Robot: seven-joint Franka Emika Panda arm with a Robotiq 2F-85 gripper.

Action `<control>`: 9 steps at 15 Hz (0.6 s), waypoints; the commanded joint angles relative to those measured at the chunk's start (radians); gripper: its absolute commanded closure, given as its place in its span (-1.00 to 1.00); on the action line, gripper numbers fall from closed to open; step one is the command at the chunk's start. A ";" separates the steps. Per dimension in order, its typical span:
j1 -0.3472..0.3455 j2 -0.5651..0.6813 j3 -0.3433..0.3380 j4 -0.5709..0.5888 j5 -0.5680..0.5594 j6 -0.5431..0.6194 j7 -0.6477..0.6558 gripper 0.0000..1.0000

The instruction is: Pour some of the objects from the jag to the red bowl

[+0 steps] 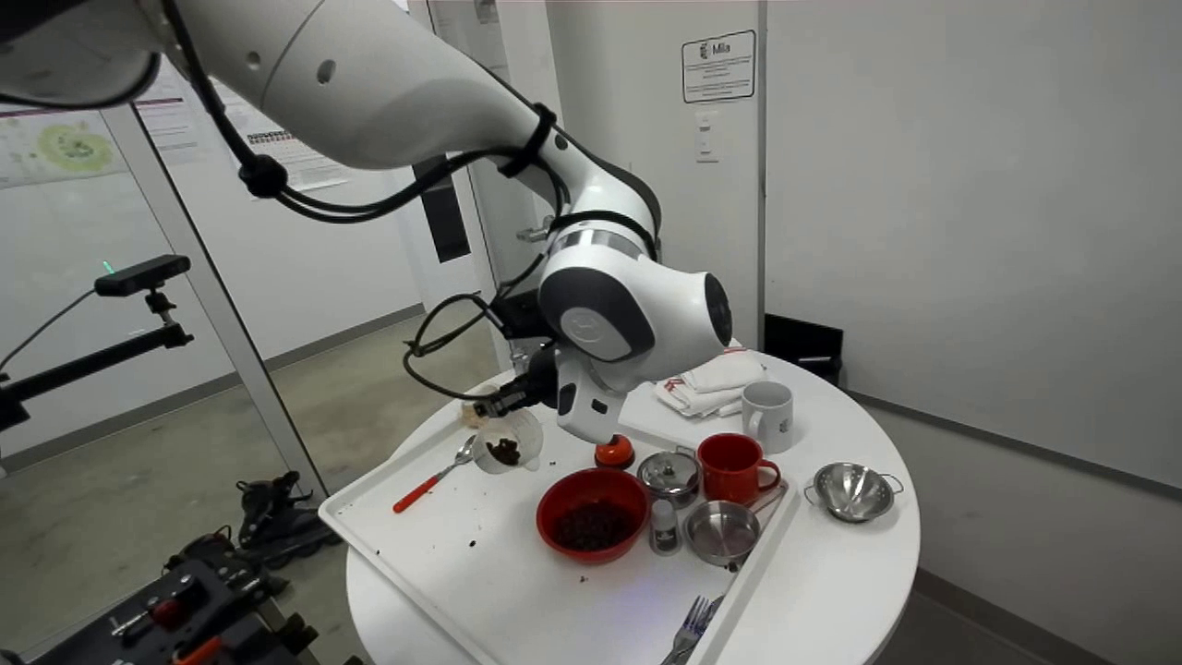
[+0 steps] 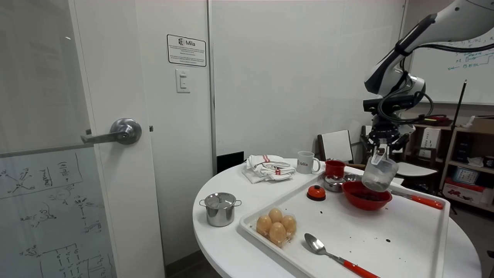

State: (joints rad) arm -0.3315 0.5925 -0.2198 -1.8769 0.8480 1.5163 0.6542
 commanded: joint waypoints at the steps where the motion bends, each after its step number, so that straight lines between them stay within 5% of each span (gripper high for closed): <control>1: -0.028 0.034 -0.012 0.043 0.060 -0.070 -0.088 0.80; 2: 0.002 0.019 -0.031 0.015 0.035 -0.033 -0.052 0.44; 5: -0.005 0.021 -0.034 0.016 0.048 -0.043 -0.076 0.44; 6: -0.005 0.021 -0.034 0.017 0.049 -0.044 -0.076 0.77; 9: -0.028 0.053 -0.020 0.069 0.042 -0.172 -0.081 0.78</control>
State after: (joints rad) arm -0.3538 0.6104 -0.2321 -1.8622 0.8862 1.4547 0.5840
